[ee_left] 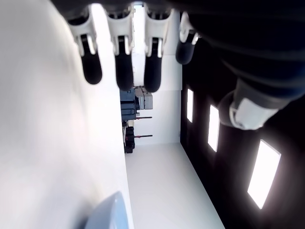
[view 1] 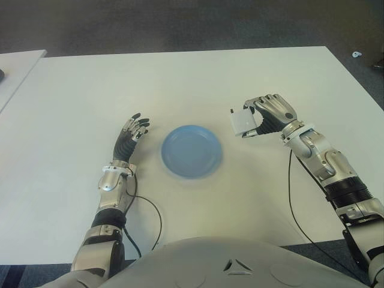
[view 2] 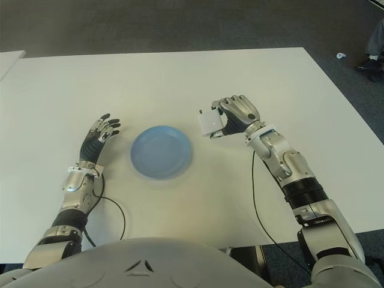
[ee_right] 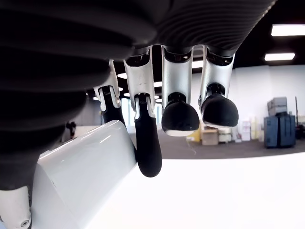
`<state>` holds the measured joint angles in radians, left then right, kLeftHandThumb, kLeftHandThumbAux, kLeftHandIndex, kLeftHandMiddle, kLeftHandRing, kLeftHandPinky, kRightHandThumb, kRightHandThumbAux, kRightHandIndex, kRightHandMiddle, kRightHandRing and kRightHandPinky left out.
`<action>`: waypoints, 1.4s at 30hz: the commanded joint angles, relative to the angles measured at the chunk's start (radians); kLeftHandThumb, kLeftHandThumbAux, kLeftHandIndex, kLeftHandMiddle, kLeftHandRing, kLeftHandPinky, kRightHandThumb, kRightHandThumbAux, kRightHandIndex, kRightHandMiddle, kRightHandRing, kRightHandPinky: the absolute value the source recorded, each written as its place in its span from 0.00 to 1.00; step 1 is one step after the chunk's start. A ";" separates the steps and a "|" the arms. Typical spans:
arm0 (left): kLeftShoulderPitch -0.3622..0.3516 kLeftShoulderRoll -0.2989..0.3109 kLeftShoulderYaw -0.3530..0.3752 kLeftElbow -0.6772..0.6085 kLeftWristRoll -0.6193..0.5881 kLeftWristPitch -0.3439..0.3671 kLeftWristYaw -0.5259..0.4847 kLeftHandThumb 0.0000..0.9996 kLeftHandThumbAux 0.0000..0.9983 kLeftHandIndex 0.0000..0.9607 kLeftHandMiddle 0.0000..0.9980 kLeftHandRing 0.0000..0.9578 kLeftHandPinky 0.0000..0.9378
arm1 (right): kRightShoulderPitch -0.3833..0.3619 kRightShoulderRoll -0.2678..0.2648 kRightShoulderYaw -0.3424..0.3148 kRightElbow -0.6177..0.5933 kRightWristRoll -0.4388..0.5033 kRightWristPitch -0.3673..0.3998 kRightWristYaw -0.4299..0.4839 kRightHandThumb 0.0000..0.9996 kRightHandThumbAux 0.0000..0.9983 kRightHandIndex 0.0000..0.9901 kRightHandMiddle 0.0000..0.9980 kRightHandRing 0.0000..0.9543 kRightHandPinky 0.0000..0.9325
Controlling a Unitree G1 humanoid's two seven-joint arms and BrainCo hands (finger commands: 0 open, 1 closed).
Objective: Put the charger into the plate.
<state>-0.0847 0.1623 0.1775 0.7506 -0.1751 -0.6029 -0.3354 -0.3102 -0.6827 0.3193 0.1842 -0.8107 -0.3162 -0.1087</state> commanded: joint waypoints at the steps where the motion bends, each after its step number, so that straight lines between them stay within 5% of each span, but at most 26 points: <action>1: 0.067 -0.036 -0.021 0.091 0.020 0.089 0.014 0.00 0.48 0.13 0.23 0.24 0.24 | -0.016 0.019 0.013 0.003 -0.037 -0.022 -0.036 0.86 0.68 0.41 0.55 0.90 0.90; 18: 0.056 -0.048 -0.024 0.103 0.031 0.090 0.025 0.00 0.49 0.14 0.24 0.24 0.25 | -0.075 0.174 0.097 0.023 -0.084 -0.019 -0.039 0.86 0.67 0.41 0.54 0.90 0.90; 42: 0.060 -0.069 -0.026 0.099 0.031 0.075 0.032 0.00 0.50 0.15 0.25 0.25 0.25 | -0.102 0.296 0.126 0.035 -0.065 0.032 0.055 0.86 0.68 0.41 0.53 0.87 0.86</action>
<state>-0.1015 0.1525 0.1762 0.7632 -0.1583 -0.5980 -0.3152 -0.4012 -0.4030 0.4369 0.2026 -0.8927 -0.2961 -0.0674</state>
